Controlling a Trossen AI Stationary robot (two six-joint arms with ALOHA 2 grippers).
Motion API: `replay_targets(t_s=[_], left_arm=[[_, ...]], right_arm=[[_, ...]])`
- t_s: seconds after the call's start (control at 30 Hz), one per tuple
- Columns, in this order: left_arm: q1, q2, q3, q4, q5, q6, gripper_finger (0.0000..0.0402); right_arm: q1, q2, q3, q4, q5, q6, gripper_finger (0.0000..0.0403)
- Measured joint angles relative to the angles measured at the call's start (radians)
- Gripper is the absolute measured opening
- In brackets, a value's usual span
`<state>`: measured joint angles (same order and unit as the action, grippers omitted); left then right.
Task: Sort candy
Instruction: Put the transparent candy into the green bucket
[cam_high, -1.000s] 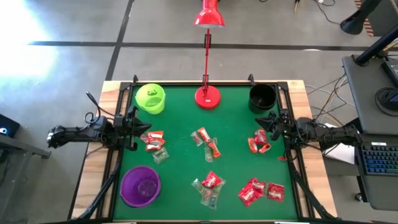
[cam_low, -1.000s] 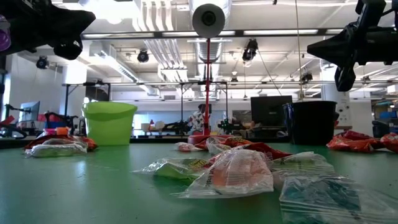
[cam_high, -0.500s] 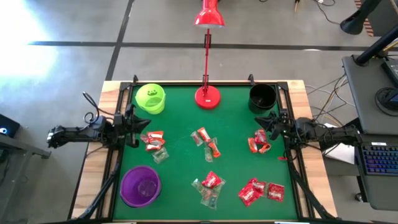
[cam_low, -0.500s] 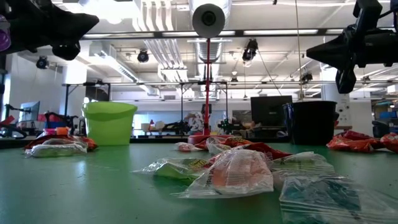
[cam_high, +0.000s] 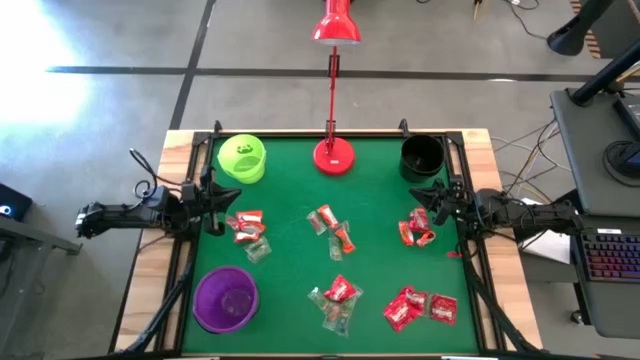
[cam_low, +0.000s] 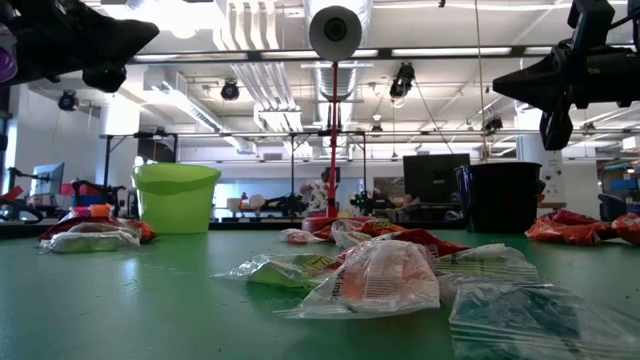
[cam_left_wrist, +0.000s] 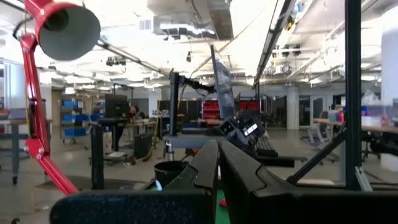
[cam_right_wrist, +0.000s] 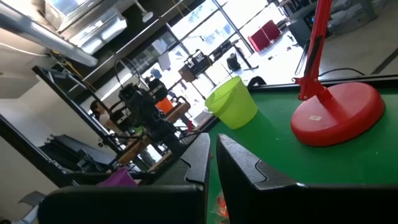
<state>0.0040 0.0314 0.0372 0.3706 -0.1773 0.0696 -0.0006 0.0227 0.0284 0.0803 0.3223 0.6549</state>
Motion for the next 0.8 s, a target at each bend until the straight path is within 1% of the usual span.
replay_targets(t_s=[0.2,0.6,0.8], left_arm=[[0.0,0.007,0.0,-0.006,-0.024,-0.007,0.0],[-0.001,0.038,0.0,-0.011,-0.023,-0.008,0.0],[-0.001,0.044,0.0,0.012,-0.023,-0.008,0.0]], right_arm=[[0.0,0.0,0.0,0.0,0.008,0.0,0.0022],[0.0,0.0,0.0,0.0,0.02,-0.002,0.0022],[0.0,0.0,0.0,-0.001,0.019,-0.019,0.0022]])
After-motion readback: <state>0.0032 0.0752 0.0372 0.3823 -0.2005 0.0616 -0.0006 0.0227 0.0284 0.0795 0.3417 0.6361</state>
